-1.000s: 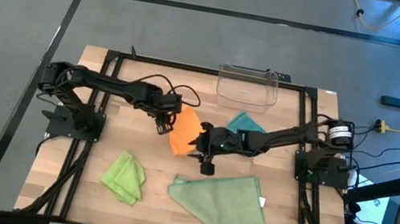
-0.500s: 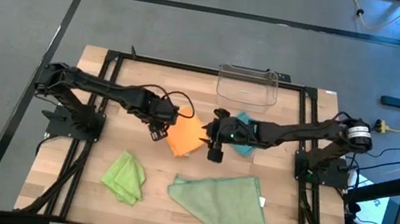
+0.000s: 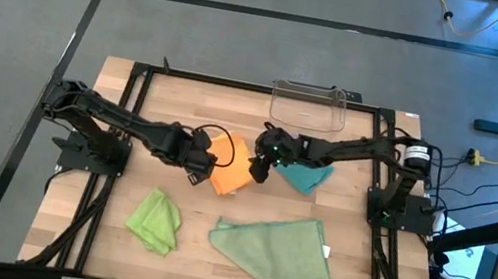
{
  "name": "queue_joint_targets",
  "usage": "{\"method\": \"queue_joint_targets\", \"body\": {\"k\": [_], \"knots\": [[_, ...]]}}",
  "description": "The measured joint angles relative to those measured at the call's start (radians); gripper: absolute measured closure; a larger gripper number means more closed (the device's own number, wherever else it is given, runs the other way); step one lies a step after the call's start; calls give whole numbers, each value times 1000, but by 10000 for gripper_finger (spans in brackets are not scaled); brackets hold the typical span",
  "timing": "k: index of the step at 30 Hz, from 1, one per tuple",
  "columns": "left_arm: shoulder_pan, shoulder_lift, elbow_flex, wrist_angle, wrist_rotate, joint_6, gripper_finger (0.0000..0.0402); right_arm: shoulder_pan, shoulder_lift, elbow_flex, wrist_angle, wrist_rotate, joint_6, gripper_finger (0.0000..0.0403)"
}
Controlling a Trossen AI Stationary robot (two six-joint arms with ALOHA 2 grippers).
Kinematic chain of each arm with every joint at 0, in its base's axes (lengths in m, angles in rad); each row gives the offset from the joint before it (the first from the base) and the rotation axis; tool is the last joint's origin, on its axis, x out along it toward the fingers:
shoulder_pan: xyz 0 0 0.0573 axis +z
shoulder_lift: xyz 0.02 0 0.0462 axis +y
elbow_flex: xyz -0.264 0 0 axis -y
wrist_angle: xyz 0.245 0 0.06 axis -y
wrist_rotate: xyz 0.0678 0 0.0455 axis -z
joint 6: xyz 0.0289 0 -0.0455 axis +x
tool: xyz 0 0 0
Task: Fold microfiber towels
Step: Fold the orange microfiber cloth
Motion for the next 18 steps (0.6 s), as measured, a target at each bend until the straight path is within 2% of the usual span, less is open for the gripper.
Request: {"method": "queue_joint_targets", "body": {"k": [3,7,18], "knots": [[-21,0,0,0,-10,-14,237,-2,20,1,54,-6,39,203],[-38,0,0,3,-13,-15,237,-7,74,1,122,-71,86,203],[-57,0,0,22,-59,-43,237,-7,155,4,219,-22,155,203]]}}
